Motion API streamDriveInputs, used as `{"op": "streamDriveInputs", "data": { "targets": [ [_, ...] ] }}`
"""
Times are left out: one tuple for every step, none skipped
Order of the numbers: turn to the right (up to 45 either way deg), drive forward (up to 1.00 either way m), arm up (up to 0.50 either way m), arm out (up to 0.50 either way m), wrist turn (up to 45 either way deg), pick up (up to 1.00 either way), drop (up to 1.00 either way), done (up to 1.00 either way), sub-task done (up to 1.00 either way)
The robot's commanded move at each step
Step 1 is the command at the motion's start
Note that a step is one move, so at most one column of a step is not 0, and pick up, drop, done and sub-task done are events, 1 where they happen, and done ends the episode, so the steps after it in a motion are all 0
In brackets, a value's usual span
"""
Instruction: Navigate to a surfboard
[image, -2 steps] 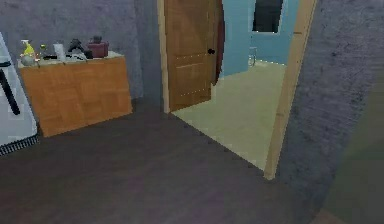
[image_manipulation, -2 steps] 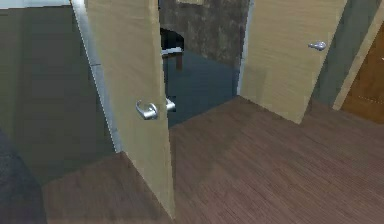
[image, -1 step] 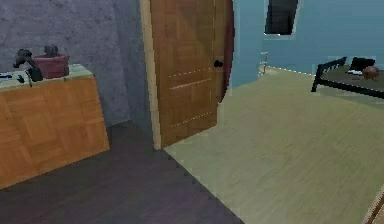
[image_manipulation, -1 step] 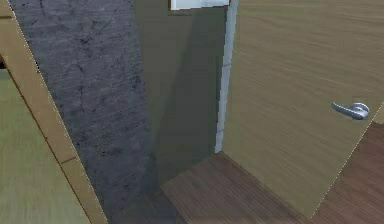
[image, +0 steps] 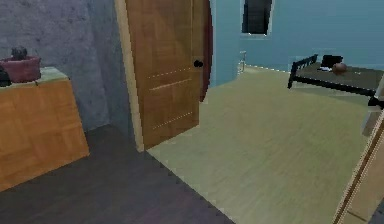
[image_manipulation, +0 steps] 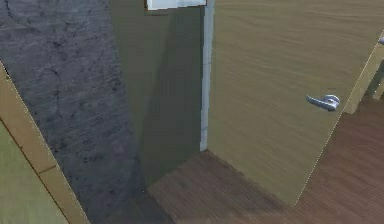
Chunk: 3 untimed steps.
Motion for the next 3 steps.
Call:
{"op": "streamDriveInputs", "data": {
  "targets": [
    [0.0,0.4,0.0,0.0,0.0,0.0,0.0,0.0,0.0],
    [0.0,0.5,0.0,0.0,0.0,0.0,0.0,0.0,0.0],
    [21.0,0.0,0.0,0.0,0.0,0.0,0.0,0.0,0.0]
  ]
}}
